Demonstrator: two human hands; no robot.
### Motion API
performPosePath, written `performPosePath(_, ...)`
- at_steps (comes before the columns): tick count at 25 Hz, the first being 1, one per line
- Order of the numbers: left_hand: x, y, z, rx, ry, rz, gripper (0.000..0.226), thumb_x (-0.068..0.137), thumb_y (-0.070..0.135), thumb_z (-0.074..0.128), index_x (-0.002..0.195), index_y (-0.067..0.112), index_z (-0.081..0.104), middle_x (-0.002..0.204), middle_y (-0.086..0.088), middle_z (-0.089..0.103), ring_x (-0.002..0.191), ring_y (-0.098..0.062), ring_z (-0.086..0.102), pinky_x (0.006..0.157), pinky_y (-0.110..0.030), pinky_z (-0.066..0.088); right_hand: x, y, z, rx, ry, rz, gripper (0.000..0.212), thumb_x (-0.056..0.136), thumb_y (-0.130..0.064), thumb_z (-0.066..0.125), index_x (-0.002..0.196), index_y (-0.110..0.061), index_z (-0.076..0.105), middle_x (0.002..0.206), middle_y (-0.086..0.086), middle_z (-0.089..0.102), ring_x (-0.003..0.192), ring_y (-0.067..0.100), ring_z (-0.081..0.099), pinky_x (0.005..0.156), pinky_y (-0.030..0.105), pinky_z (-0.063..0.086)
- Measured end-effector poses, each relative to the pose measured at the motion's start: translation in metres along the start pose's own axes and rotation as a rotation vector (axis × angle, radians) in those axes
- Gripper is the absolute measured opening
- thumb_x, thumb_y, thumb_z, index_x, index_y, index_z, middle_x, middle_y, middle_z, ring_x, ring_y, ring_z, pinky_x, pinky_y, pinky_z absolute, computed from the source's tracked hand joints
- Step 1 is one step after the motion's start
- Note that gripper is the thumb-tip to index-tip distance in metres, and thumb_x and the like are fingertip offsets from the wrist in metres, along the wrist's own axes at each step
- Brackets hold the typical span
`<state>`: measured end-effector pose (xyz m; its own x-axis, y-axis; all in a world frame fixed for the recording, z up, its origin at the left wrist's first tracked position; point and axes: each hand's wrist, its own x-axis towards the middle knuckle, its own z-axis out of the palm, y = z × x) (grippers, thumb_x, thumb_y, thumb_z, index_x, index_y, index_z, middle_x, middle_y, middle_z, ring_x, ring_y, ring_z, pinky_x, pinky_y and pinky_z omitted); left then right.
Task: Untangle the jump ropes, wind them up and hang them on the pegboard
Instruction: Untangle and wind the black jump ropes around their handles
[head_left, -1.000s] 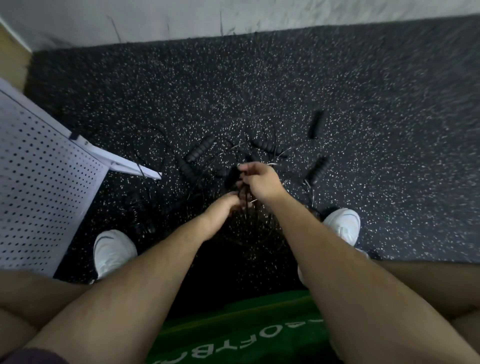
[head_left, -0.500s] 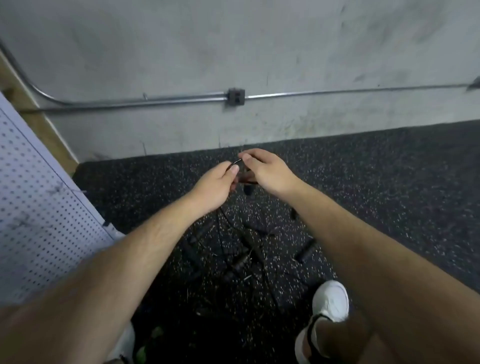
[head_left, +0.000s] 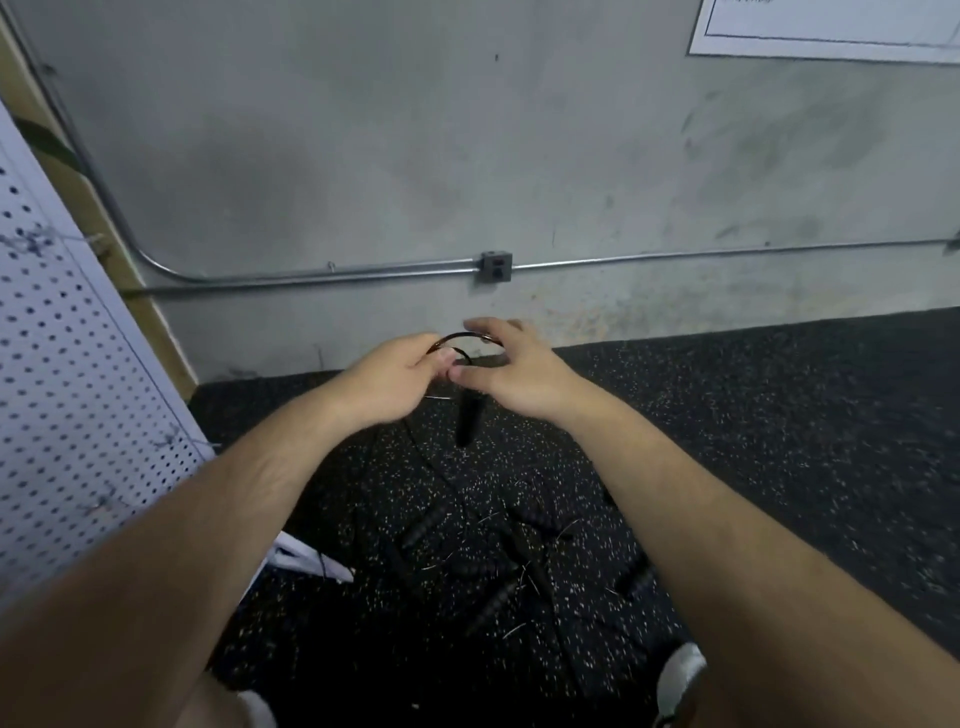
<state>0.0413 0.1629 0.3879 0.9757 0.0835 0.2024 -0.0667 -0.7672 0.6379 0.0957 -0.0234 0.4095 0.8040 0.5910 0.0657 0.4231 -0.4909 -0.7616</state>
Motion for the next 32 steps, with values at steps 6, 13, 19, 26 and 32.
performPosePath(6, 0.008, -0.015, -0.011, -0.087, 0.021, 0.077, 0.019, 0.103, 0.034, 0.055, 0.087, 0.033, 0.064, 0.083, 0.007, 0.067, 0.079, -0.013, 0.059, 0.078, -0.041, 0.049, 0.012, -0.004, 0.014, 0.028, -0.132, -0.028, 0.015, 0.102, -0.035, 0.056, 0.095, -0.022, 0.06, 0.083, -0.005, 0.07, 0.074, 0.012, 0.062, 0.067, 0.029, 0.043)
performPosePath(13, 0.004, -0.056, -0.037, 0.018, -0.02, -0.15, 0.053, 0.082, 0.079, 0.044, 0.074, 0.03, 0.063, 0.061, 0.008, 0.054, 0.057, -0.012, 0.05, 0.062, -0.036, 0.046, 0.021, -0.001, -0.033, 0.001, 0.001, 0.076, 0.013, 0.103, -0.029, 0.055, 0.105, -0.018, 0.063, 0.084, 0.003, 0.06, 0.072, 0.016, 0.054, 0.068, 0.033, 0.046)
performPosePath(19, 0.015, -0.023, -0.014, 0.001, -0.007, -0.038, 0.038, 0.092, 0.06, 0.055, 0.074, 0.028, 0.059, 0.065, 0.005, 0.056, 0.06, -0.012, 0.048, 0.061, -0.036, 0.042, 0.008, 0.013, 0.0, 0.03, -0.1, 0.005, 0.028, 0.1, -0.044, 0.057, 0.101, -0.018, 0.066, 0.073, -0.001, 0.064, 0.061, 0.008, 0.056, 0.06, 0.024, 0.044)
performPosePath(26, 0.009, -0.054, -0.034, 0.239, -0.086, -0.184, 0.059, 0.078, 0.08, 0.049, 0.073, 0.022, 0.056, 0.064, 0.001, 0.055, 0.061, -0.017, 0.051, 0.061, -0.033, 0.04, 0.012, 0.046, -0.029, -0.258, 0.061, -0.065, 0.029, 0.106, -0.039, 0.045, 0.091, -0.021, 0.061, 0.071, -0.005, 0.056, 0.061, 0.012, 0.051, 0.054, 0.027, 0.039)
performPosePath(32, 0.006, -0.057, -0.033, 0.315, -0.062, -0.227, 0.037, 0.1, 0.05, 0.054, 0.079, 0.02, 0.057, 0.078, -0.004, 0.064, 0.075, -0.023, 0.061, 0.063, -0.036, 0.044, 0.011, 0.068, -0.032, -0.389, 0.082, -0.031, 0.027, 0.107, -0.04, 0.041, 0.098, -0.022, 0.059, 0.076, -0.002, 0.06, 0.063, 0.02, 0.054, 0.054, 0.032, 0.039)
